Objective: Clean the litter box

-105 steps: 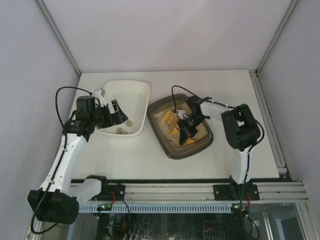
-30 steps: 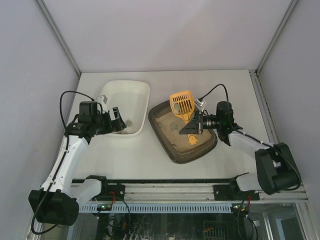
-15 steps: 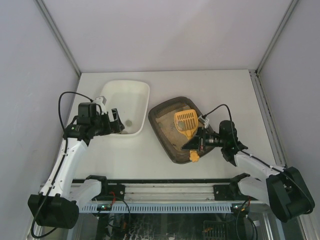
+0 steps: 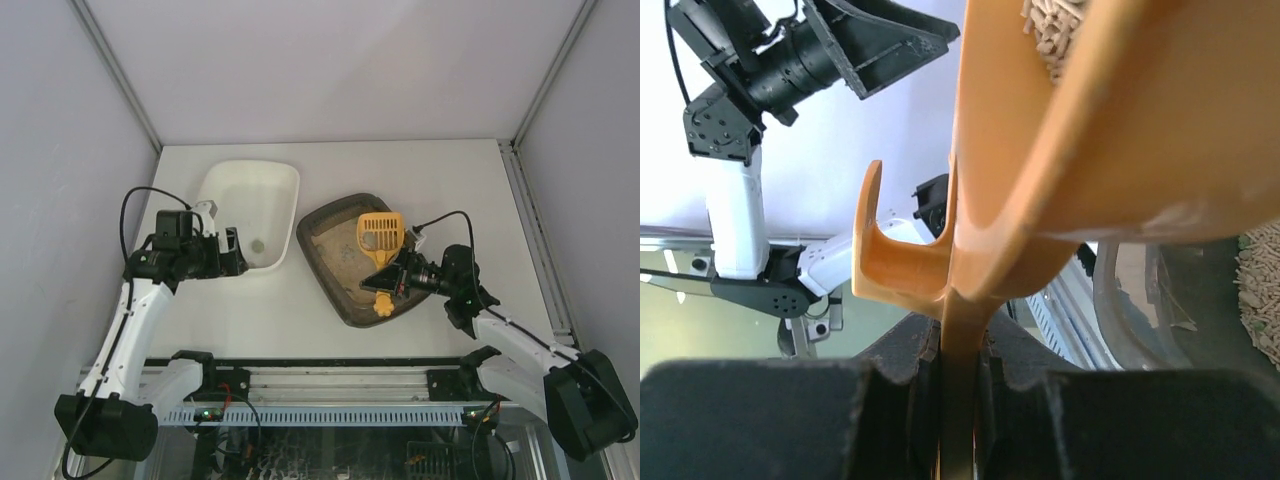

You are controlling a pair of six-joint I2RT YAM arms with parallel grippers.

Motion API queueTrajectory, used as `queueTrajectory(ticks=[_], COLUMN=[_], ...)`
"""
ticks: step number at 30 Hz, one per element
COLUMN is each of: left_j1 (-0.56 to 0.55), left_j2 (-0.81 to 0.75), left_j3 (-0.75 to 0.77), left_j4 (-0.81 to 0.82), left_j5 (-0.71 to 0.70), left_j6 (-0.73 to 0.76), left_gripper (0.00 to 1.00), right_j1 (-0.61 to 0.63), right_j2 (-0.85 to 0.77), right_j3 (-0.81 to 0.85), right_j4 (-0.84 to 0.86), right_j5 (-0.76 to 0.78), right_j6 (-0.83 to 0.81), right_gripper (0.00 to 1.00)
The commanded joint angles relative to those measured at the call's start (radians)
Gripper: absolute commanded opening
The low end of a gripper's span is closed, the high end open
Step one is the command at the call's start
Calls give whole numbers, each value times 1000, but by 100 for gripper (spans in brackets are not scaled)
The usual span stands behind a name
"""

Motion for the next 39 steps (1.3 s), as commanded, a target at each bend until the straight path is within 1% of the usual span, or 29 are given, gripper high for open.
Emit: queueTrajectory(ticks=[1,3,4,6,7,8,9,10,11,13,15,16,17,18,19,21,22,24,25,27,28,29,31,32,34,35,36,38,39], left_j1=[10,18,24,47,60,75,85,90,94,96,98,98,99,98,98,98,98,98,98,99,98,98,99,98,98,99,98,98,98], left_j2=[3,10,17,19,16,15,16,21,26,35,40,37,32,26,20,12,10,5,3,-2,-2,0,-1,-3,-1,0,-1,1,0], left_j3=[80,86,89,90,87,81,77,77,81,86,86,85,84,80,75,63,61,61,60,58,59,60,61,59,59,60,61,58,58], left_j4=[-14,-31,-48,-66,-68,-66,-59,-53,-53,-53,-59,-59,-53,-50,-47,-41,-42,-47,-46,-44,-48,-49,-51,-52,-53,-55,-57,-54,-51], left_j5=[113,178,221,283,296,304,304,285,267,238,225,215,212,213,215,221,218,217,219,219,216,212,206,205,196,195,196,198,198], left_j6=[142,201,242,276,282,278,267,253,250,256,239,227,221,222,226,234,235,239,242,241,242,241,237,238,234,236,237,236,235], left_gripper=[100,100,100,100,100,100,100,100,100,100,100,100,100,100,100,100,100,100,100,100,100,100,100,100,100,100,100,100,100], right_j1=[-6,47,51,-20,-27,-2,34,44,19,-35,24,43,20,-25,-50,32,73,6,-18,52,84,74,-30,-51,20,49,39,-57,-68], right_j2=[36,81,103,75,51,51,71,91,91,34,57,93,110,98,62,86,113,100,72,85,118,137,97,68,85,112,117,69,58], right_j3=[25,80,83,38,37,67,101,115,107,59,92,100,74,29,-6,63,97,41,18,76,104,95,18,11,89,111,97,22,11], right_j4=[79,15,56,142,100,19,-47,-58,-31,9,-64,-30,70,155,159,-29,-36,94,111,-25,-57,-9,138,118,-45,-62,-7,91,66], right_j5=[34,26,-2,6,32,46,36,10,-9,38,29,-12,-34,-22,13,26,6,-5,25,52,30,4,14,35,31,10,-5,15,35], right_j6=[6,-64,-48,19,-17,-81,-121,-119,-96,-73,-128,-107,-47,15,26,-109,-123,-31,-12,-107,-132,-87,5,-17,-131,-136,-102,-27,-43], right_gripper=[0,0,0,0,0,0,0,0,0,0,0,0,0,0,0,0,0,0,0,0,0,0,0,0,0,0,0,0,0])
